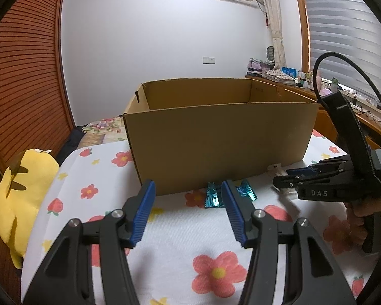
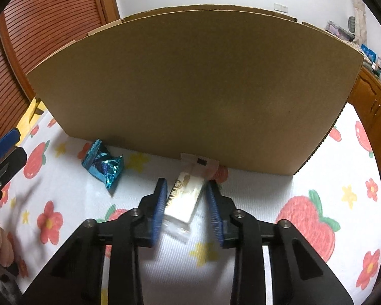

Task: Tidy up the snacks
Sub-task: 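Close right gripper on the white bar pack, then lower left gripper over the teal candy and close on it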

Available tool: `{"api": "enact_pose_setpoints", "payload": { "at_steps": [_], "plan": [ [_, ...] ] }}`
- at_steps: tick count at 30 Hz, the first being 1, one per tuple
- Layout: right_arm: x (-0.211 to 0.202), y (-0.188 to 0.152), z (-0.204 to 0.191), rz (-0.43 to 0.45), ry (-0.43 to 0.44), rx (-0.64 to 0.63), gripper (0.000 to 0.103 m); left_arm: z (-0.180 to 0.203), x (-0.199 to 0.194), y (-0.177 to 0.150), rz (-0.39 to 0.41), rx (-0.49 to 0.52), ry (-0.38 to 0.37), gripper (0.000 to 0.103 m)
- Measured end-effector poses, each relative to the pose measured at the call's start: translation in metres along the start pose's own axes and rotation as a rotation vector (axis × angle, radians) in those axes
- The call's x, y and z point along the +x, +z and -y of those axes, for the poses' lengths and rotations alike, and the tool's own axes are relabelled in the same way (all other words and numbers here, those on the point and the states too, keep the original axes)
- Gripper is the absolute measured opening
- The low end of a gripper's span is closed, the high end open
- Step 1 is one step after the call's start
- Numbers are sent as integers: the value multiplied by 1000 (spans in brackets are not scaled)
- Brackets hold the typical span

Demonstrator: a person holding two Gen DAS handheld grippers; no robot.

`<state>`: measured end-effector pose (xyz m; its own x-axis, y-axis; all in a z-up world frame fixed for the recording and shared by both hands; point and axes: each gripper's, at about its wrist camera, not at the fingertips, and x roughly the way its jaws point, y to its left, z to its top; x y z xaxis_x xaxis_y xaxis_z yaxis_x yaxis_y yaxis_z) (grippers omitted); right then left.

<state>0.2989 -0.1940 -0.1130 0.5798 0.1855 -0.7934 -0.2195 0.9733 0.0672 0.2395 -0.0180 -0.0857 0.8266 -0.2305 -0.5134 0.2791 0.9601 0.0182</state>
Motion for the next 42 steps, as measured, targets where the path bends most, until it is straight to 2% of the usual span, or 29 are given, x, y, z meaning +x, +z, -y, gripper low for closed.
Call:
{"api": "enact_pose_setpoints", "payload": {
  "at_steps": [4,9,11,13,16,19,24,33,38,42],
  "plan": [
    [-2,-3,1,0,14,-8,21,1,1,0,-1,6,6,56],
    [-8,-9,5,1,29,-19,20,3,6,0,-35,5,-5,57],
    [-16,-13,8,9,41,-20,20,7,8,0,-50,9,-18,63],
    [-24,-18,10,21,48,-28,20,13,9,1,-56,10,-38,82],
    [-41,-30,16,41,43,-49,20,21,10,5,-51,2,-58,90],
    [-57,-44,25,55,30,-71,20,26,18,12,-79,-19,-55,90],
    [-74,-67,41,64,9,-87,20,22,43,16,-150,-112,-27,90],
    [-75,-83,51,64,53,-60,20,12,78,14,-251,-307,17,90],
    [-75,-84,51,71,86,-57,20,18,88,15,-265,-316,54,90],
    [-74,-86,50,71,99,-67,20,27,103,16,-299,-266,107,90]
  ]
}}
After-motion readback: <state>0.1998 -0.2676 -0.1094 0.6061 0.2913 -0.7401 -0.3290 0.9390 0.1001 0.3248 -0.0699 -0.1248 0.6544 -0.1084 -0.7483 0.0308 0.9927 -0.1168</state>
